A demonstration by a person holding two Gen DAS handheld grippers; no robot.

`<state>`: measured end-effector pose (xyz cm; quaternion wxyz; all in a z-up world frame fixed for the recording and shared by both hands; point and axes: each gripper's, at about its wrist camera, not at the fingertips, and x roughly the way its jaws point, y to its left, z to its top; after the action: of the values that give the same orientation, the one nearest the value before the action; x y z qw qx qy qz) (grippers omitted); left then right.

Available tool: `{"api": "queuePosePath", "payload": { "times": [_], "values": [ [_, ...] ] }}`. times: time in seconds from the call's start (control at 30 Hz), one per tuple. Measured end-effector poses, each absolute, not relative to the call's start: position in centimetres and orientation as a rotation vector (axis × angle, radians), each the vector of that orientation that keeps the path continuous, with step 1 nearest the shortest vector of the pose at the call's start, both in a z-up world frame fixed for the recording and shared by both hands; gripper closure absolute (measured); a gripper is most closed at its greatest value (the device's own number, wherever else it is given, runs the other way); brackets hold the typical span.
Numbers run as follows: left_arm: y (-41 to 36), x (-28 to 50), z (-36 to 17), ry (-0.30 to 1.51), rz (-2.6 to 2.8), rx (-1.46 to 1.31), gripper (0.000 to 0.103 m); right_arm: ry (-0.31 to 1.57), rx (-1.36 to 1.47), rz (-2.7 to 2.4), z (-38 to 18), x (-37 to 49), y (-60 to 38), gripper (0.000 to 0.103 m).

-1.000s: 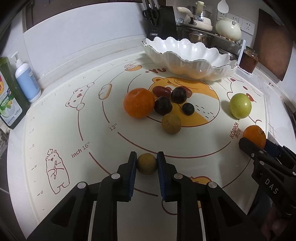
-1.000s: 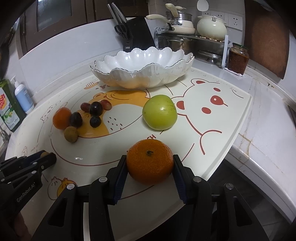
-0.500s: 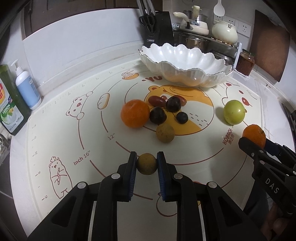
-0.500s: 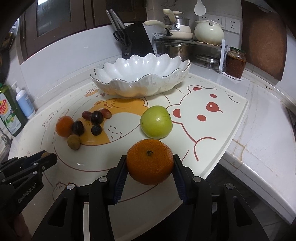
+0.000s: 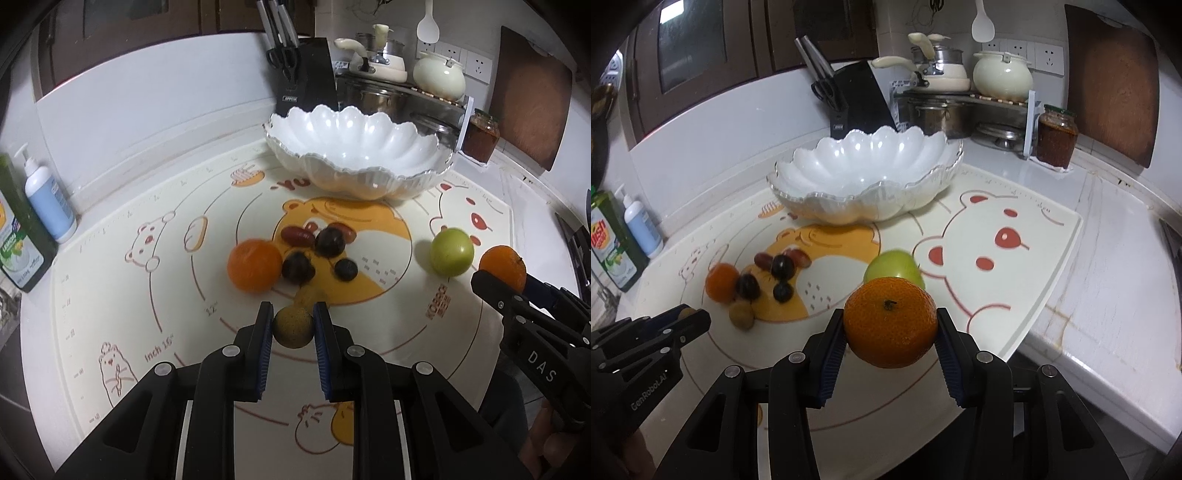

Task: Organize fruits
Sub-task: 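Lift the orange and brown fruit with both tools over the white bowl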

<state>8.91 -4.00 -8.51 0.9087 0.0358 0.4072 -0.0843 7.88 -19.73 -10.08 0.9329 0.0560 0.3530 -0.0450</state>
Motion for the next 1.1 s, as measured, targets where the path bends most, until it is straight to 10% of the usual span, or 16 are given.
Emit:
{"api": "queuePosePath", "payload": {
  "times": [1.1],
  "values": [
    [-7.0,17.7,-2.1,0.711,-0.24,0.118,0.081,0.575,0.072,-0.112,-2.6,15.6,-22.3,0.055]
  ]
}}
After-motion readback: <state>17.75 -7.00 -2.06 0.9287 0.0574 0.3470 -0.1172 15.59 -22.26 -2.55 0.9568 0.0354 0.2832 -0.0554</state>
